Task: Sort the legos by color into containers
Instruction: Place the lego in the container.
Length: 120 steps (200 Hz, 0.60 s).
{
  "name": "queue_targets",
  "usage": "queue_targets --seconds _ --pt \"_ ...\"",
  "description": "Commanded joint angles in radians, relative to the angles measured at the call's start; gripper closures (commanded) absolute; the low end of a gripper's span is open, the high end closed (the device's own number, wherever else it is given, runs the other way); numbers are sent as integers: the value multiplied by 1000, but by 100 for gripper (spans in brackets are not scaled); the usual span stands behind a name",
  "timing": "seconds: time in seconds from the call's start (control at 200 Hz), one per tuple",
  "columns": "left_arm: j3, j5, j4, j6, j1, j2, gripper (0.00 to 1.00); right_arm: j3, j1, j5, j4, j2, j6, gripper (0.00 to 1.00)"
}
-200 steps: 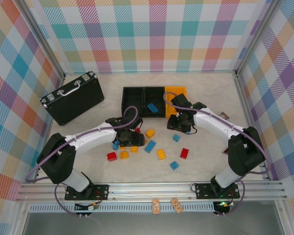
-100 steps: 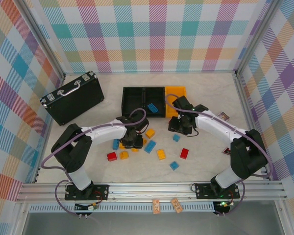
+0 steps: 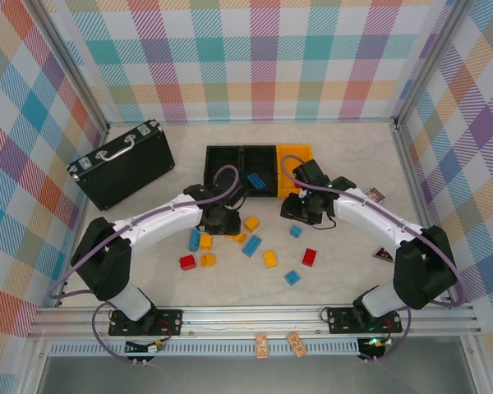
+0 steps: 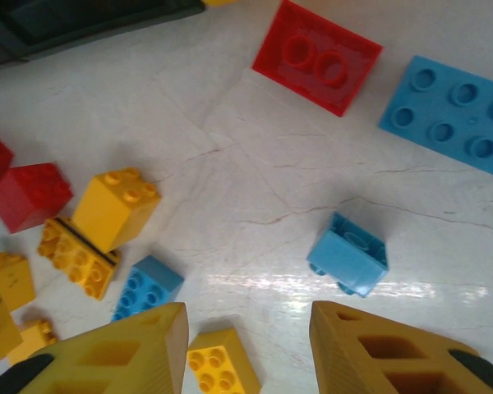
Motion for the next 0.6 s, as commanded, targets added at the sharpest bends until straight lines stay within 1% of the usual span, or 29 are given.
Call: queue_targets --seconds 0.0,0.065,0.145,0.355,0.595 --pt "57 -11 -36 39 35 -1 80 -24 9 -108 85 -48 -4 57" --pt "81 1 -31 47 60 15 79 -33 8 -160 120 -58 -6 57" --pt "118 12 -29 60 94 43 79 -40 8 -185 128 -65 -8 57" --pt "264 2 -41 100 167 171 79 -44 7 -178 103 -81 -28 57" --pt "492 -72 -84 112 239 369 79 -38 7 -183 88 -76 -51 57"
